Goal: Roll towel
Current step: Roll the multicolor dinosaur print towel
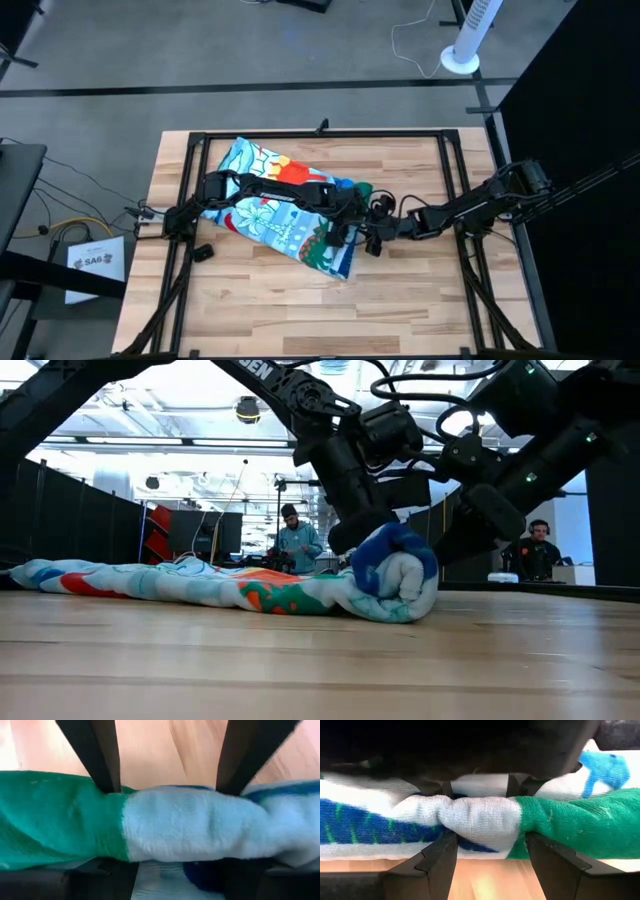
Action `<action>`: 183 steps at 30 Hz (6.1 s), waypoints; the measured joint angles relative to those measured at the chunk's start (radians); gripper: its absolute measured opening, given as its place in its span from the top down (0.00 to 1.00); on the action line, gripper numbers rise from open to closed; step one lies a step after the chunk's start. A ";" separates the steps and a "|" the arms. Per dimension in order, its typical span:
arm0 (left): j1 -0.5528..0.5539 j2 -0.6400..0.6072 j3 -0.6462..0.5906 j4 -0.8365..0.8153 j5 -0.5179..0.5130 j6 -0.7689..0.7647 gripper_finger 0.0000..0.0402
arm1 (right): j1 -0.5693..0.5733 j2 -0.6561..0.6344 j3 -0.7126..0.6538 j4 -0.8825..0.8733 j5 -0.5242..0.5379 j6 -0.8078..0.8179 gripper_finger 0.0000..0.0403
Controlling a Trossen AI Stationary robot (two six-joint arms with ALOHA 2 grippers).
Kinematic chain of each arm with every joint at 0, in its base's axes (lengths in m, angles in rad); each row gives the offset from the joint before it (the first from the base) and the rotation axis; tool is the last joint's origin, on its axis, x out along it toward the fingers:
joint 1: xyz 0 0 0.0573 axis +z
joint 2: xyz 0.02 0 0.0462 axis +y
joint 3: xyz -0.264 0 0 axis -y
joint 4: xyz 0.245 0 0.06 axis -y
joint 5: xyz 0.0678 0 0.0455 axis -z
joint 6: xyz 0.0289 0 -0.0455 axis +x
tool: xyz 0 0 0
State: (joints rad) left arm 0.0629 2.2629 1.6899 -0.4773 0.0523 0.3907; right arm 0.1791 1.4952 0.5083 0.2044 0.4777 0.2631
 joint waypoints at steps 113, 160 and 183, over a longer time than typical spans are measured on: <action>-0.154 -0.126 -0.432 0.517 0.004 -0.228 0.47 | -0.504 0.132 0.448 -0.660 -0.340 -0.312 0.99; -0.170 -0.074 -0.434 0.695 0.030 -0.246 0.47 | -0.589 0.257 0.647 -1.129 -0.402 -0.349 1.00; -0.172 -0.074 -0.434 0.690 0.022 -0.323 0.47 | -0.528 0.257 0.644 -1.296 -0.230 -0.298 1.00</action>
State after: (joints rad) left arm -0.1092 2.1891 1.2560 0.2123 0.0742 0.0681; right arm -0.3493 1.7521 1.1520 -1.0915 0.2477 -0.0348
